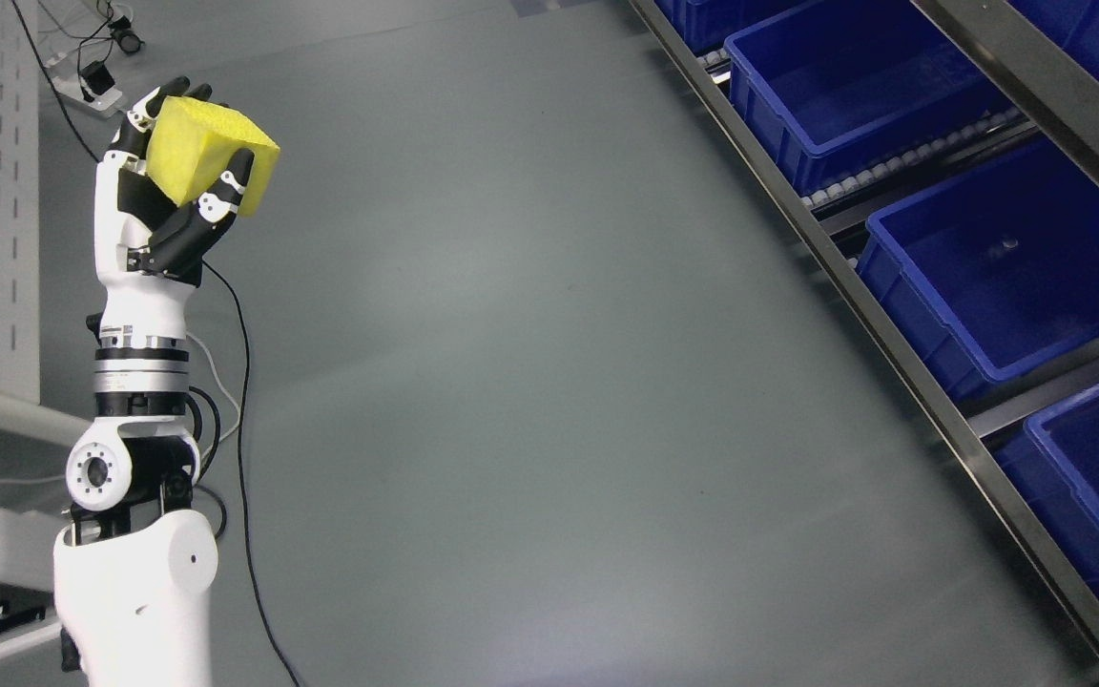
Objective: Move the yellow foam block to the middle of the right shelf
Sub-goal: 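Hold the cube raised in the left hand while turning toward the bins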
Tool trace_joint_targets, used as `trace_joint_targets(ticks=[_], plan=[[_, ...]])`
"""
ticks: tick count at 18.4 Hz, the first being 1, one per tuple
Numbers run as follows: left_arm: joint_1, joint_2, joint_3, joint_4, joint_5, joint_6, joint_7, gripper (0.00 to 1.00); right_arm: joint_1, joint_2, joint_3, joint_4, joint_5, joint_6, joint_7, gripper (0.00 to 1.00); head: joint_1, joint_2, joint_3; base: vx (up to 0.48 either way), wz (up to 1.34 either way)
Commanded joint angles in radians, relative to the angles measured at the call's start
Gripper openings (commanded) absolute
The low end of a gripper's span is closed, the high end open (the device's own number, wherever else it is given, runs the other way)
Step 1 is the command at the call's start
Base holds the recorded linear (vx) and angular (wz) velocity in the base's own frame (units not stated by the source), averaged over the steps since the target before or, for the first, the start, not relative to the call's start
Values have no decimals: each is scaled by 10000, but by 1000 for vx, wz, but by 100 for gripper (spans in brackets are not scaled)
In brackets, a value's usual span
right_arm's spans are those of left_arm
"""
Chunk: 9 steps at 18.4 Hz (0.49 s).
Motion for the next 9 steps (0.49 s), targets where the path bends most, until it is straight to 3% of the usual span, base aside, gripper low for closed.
trace_joint_targets(ticks=[1, 9], plan=[[82, 170, -56, -173, 0, -97, 12, 37, 15, -175, 0, -175, 31, 8, 1, 100, 0, 0, 0, 433, -192], [158, 170, -548, -173, 0, -374, 12, 37, 15, -175, 0, -175, 31, 8, 1, 100, 0, 0, 0, 489, -145]])
